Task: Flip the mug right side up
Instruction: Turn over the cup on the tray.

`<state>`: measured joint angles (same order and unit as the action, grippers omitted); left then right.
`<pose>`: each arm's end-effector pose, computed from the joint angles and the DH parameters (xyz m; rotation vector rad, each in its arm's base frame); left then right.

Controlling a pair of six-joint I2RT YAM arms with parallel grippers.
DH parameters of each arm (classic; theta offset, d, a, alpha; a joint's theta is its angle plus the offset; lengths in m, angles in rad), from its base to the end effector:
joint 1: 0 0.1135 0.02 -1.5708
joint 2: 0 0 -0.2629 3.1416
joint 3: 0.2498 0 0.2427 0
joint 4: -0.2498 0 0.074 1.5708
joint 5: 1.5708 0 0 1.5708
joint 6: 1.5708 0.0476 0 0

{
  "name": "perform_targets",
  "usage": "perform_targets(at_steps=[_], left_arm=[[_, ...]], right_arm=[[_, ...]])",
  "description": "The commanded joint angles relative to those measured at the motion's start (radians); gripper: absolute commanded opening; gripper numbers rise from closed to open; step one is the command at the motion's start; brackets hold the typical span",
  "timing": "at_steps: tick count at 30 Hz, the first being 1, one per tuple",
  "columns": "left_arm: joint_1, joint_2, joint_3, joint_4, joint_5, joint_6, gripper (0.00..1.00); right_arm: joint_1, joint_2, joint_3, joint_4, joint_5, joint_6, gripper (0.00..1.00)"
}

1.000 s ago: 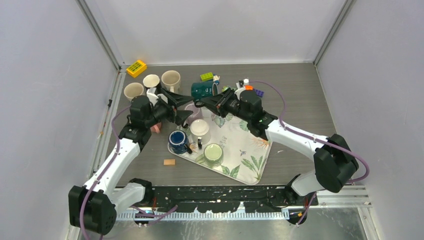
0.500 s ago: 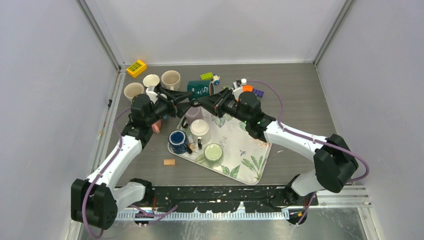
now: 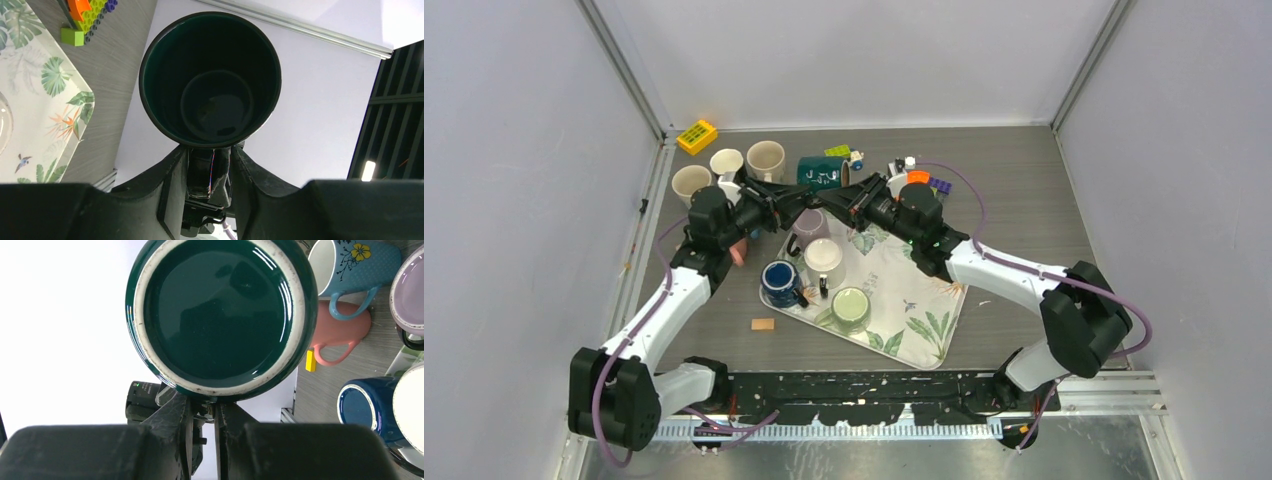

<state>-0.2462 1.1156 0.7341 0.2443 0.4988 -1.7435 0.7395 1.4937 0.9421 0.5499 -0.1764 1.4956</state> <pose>0.2463 -0.0854 0.3019 -1.0633 1.8138 -1.7848 0.2547 0.2436 0.3033 0.5504 1.8444 1.7950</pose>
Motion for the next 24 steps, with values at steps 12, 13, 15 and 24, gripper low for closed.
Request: perform_targets(at_steps=[12,13,15,24], left_arm=[[0.000,0.016,0.012,0.105,0.033,-0.008,0.31],[-0.002,0.018,0.013,0.107,0.032,-0.008,0.31],[-0.004,0.018,0.013,0.105,0.032,-0.008,0.31],[-0.008,0.017,0.013,0.106,0.033,-0.010,0.31]], right_arm=[[0.022,0.019,0.059,0.173,-0.058,0.019,0.01],[0.024,0.024,0.060,0.176,-0.060,0.021,0.01],[0.027,0.031,0.064,0.181,-0.064,0.023,0.01],[0.034,0.048,0.070,0.197,-0.074,0.026,0.01]])
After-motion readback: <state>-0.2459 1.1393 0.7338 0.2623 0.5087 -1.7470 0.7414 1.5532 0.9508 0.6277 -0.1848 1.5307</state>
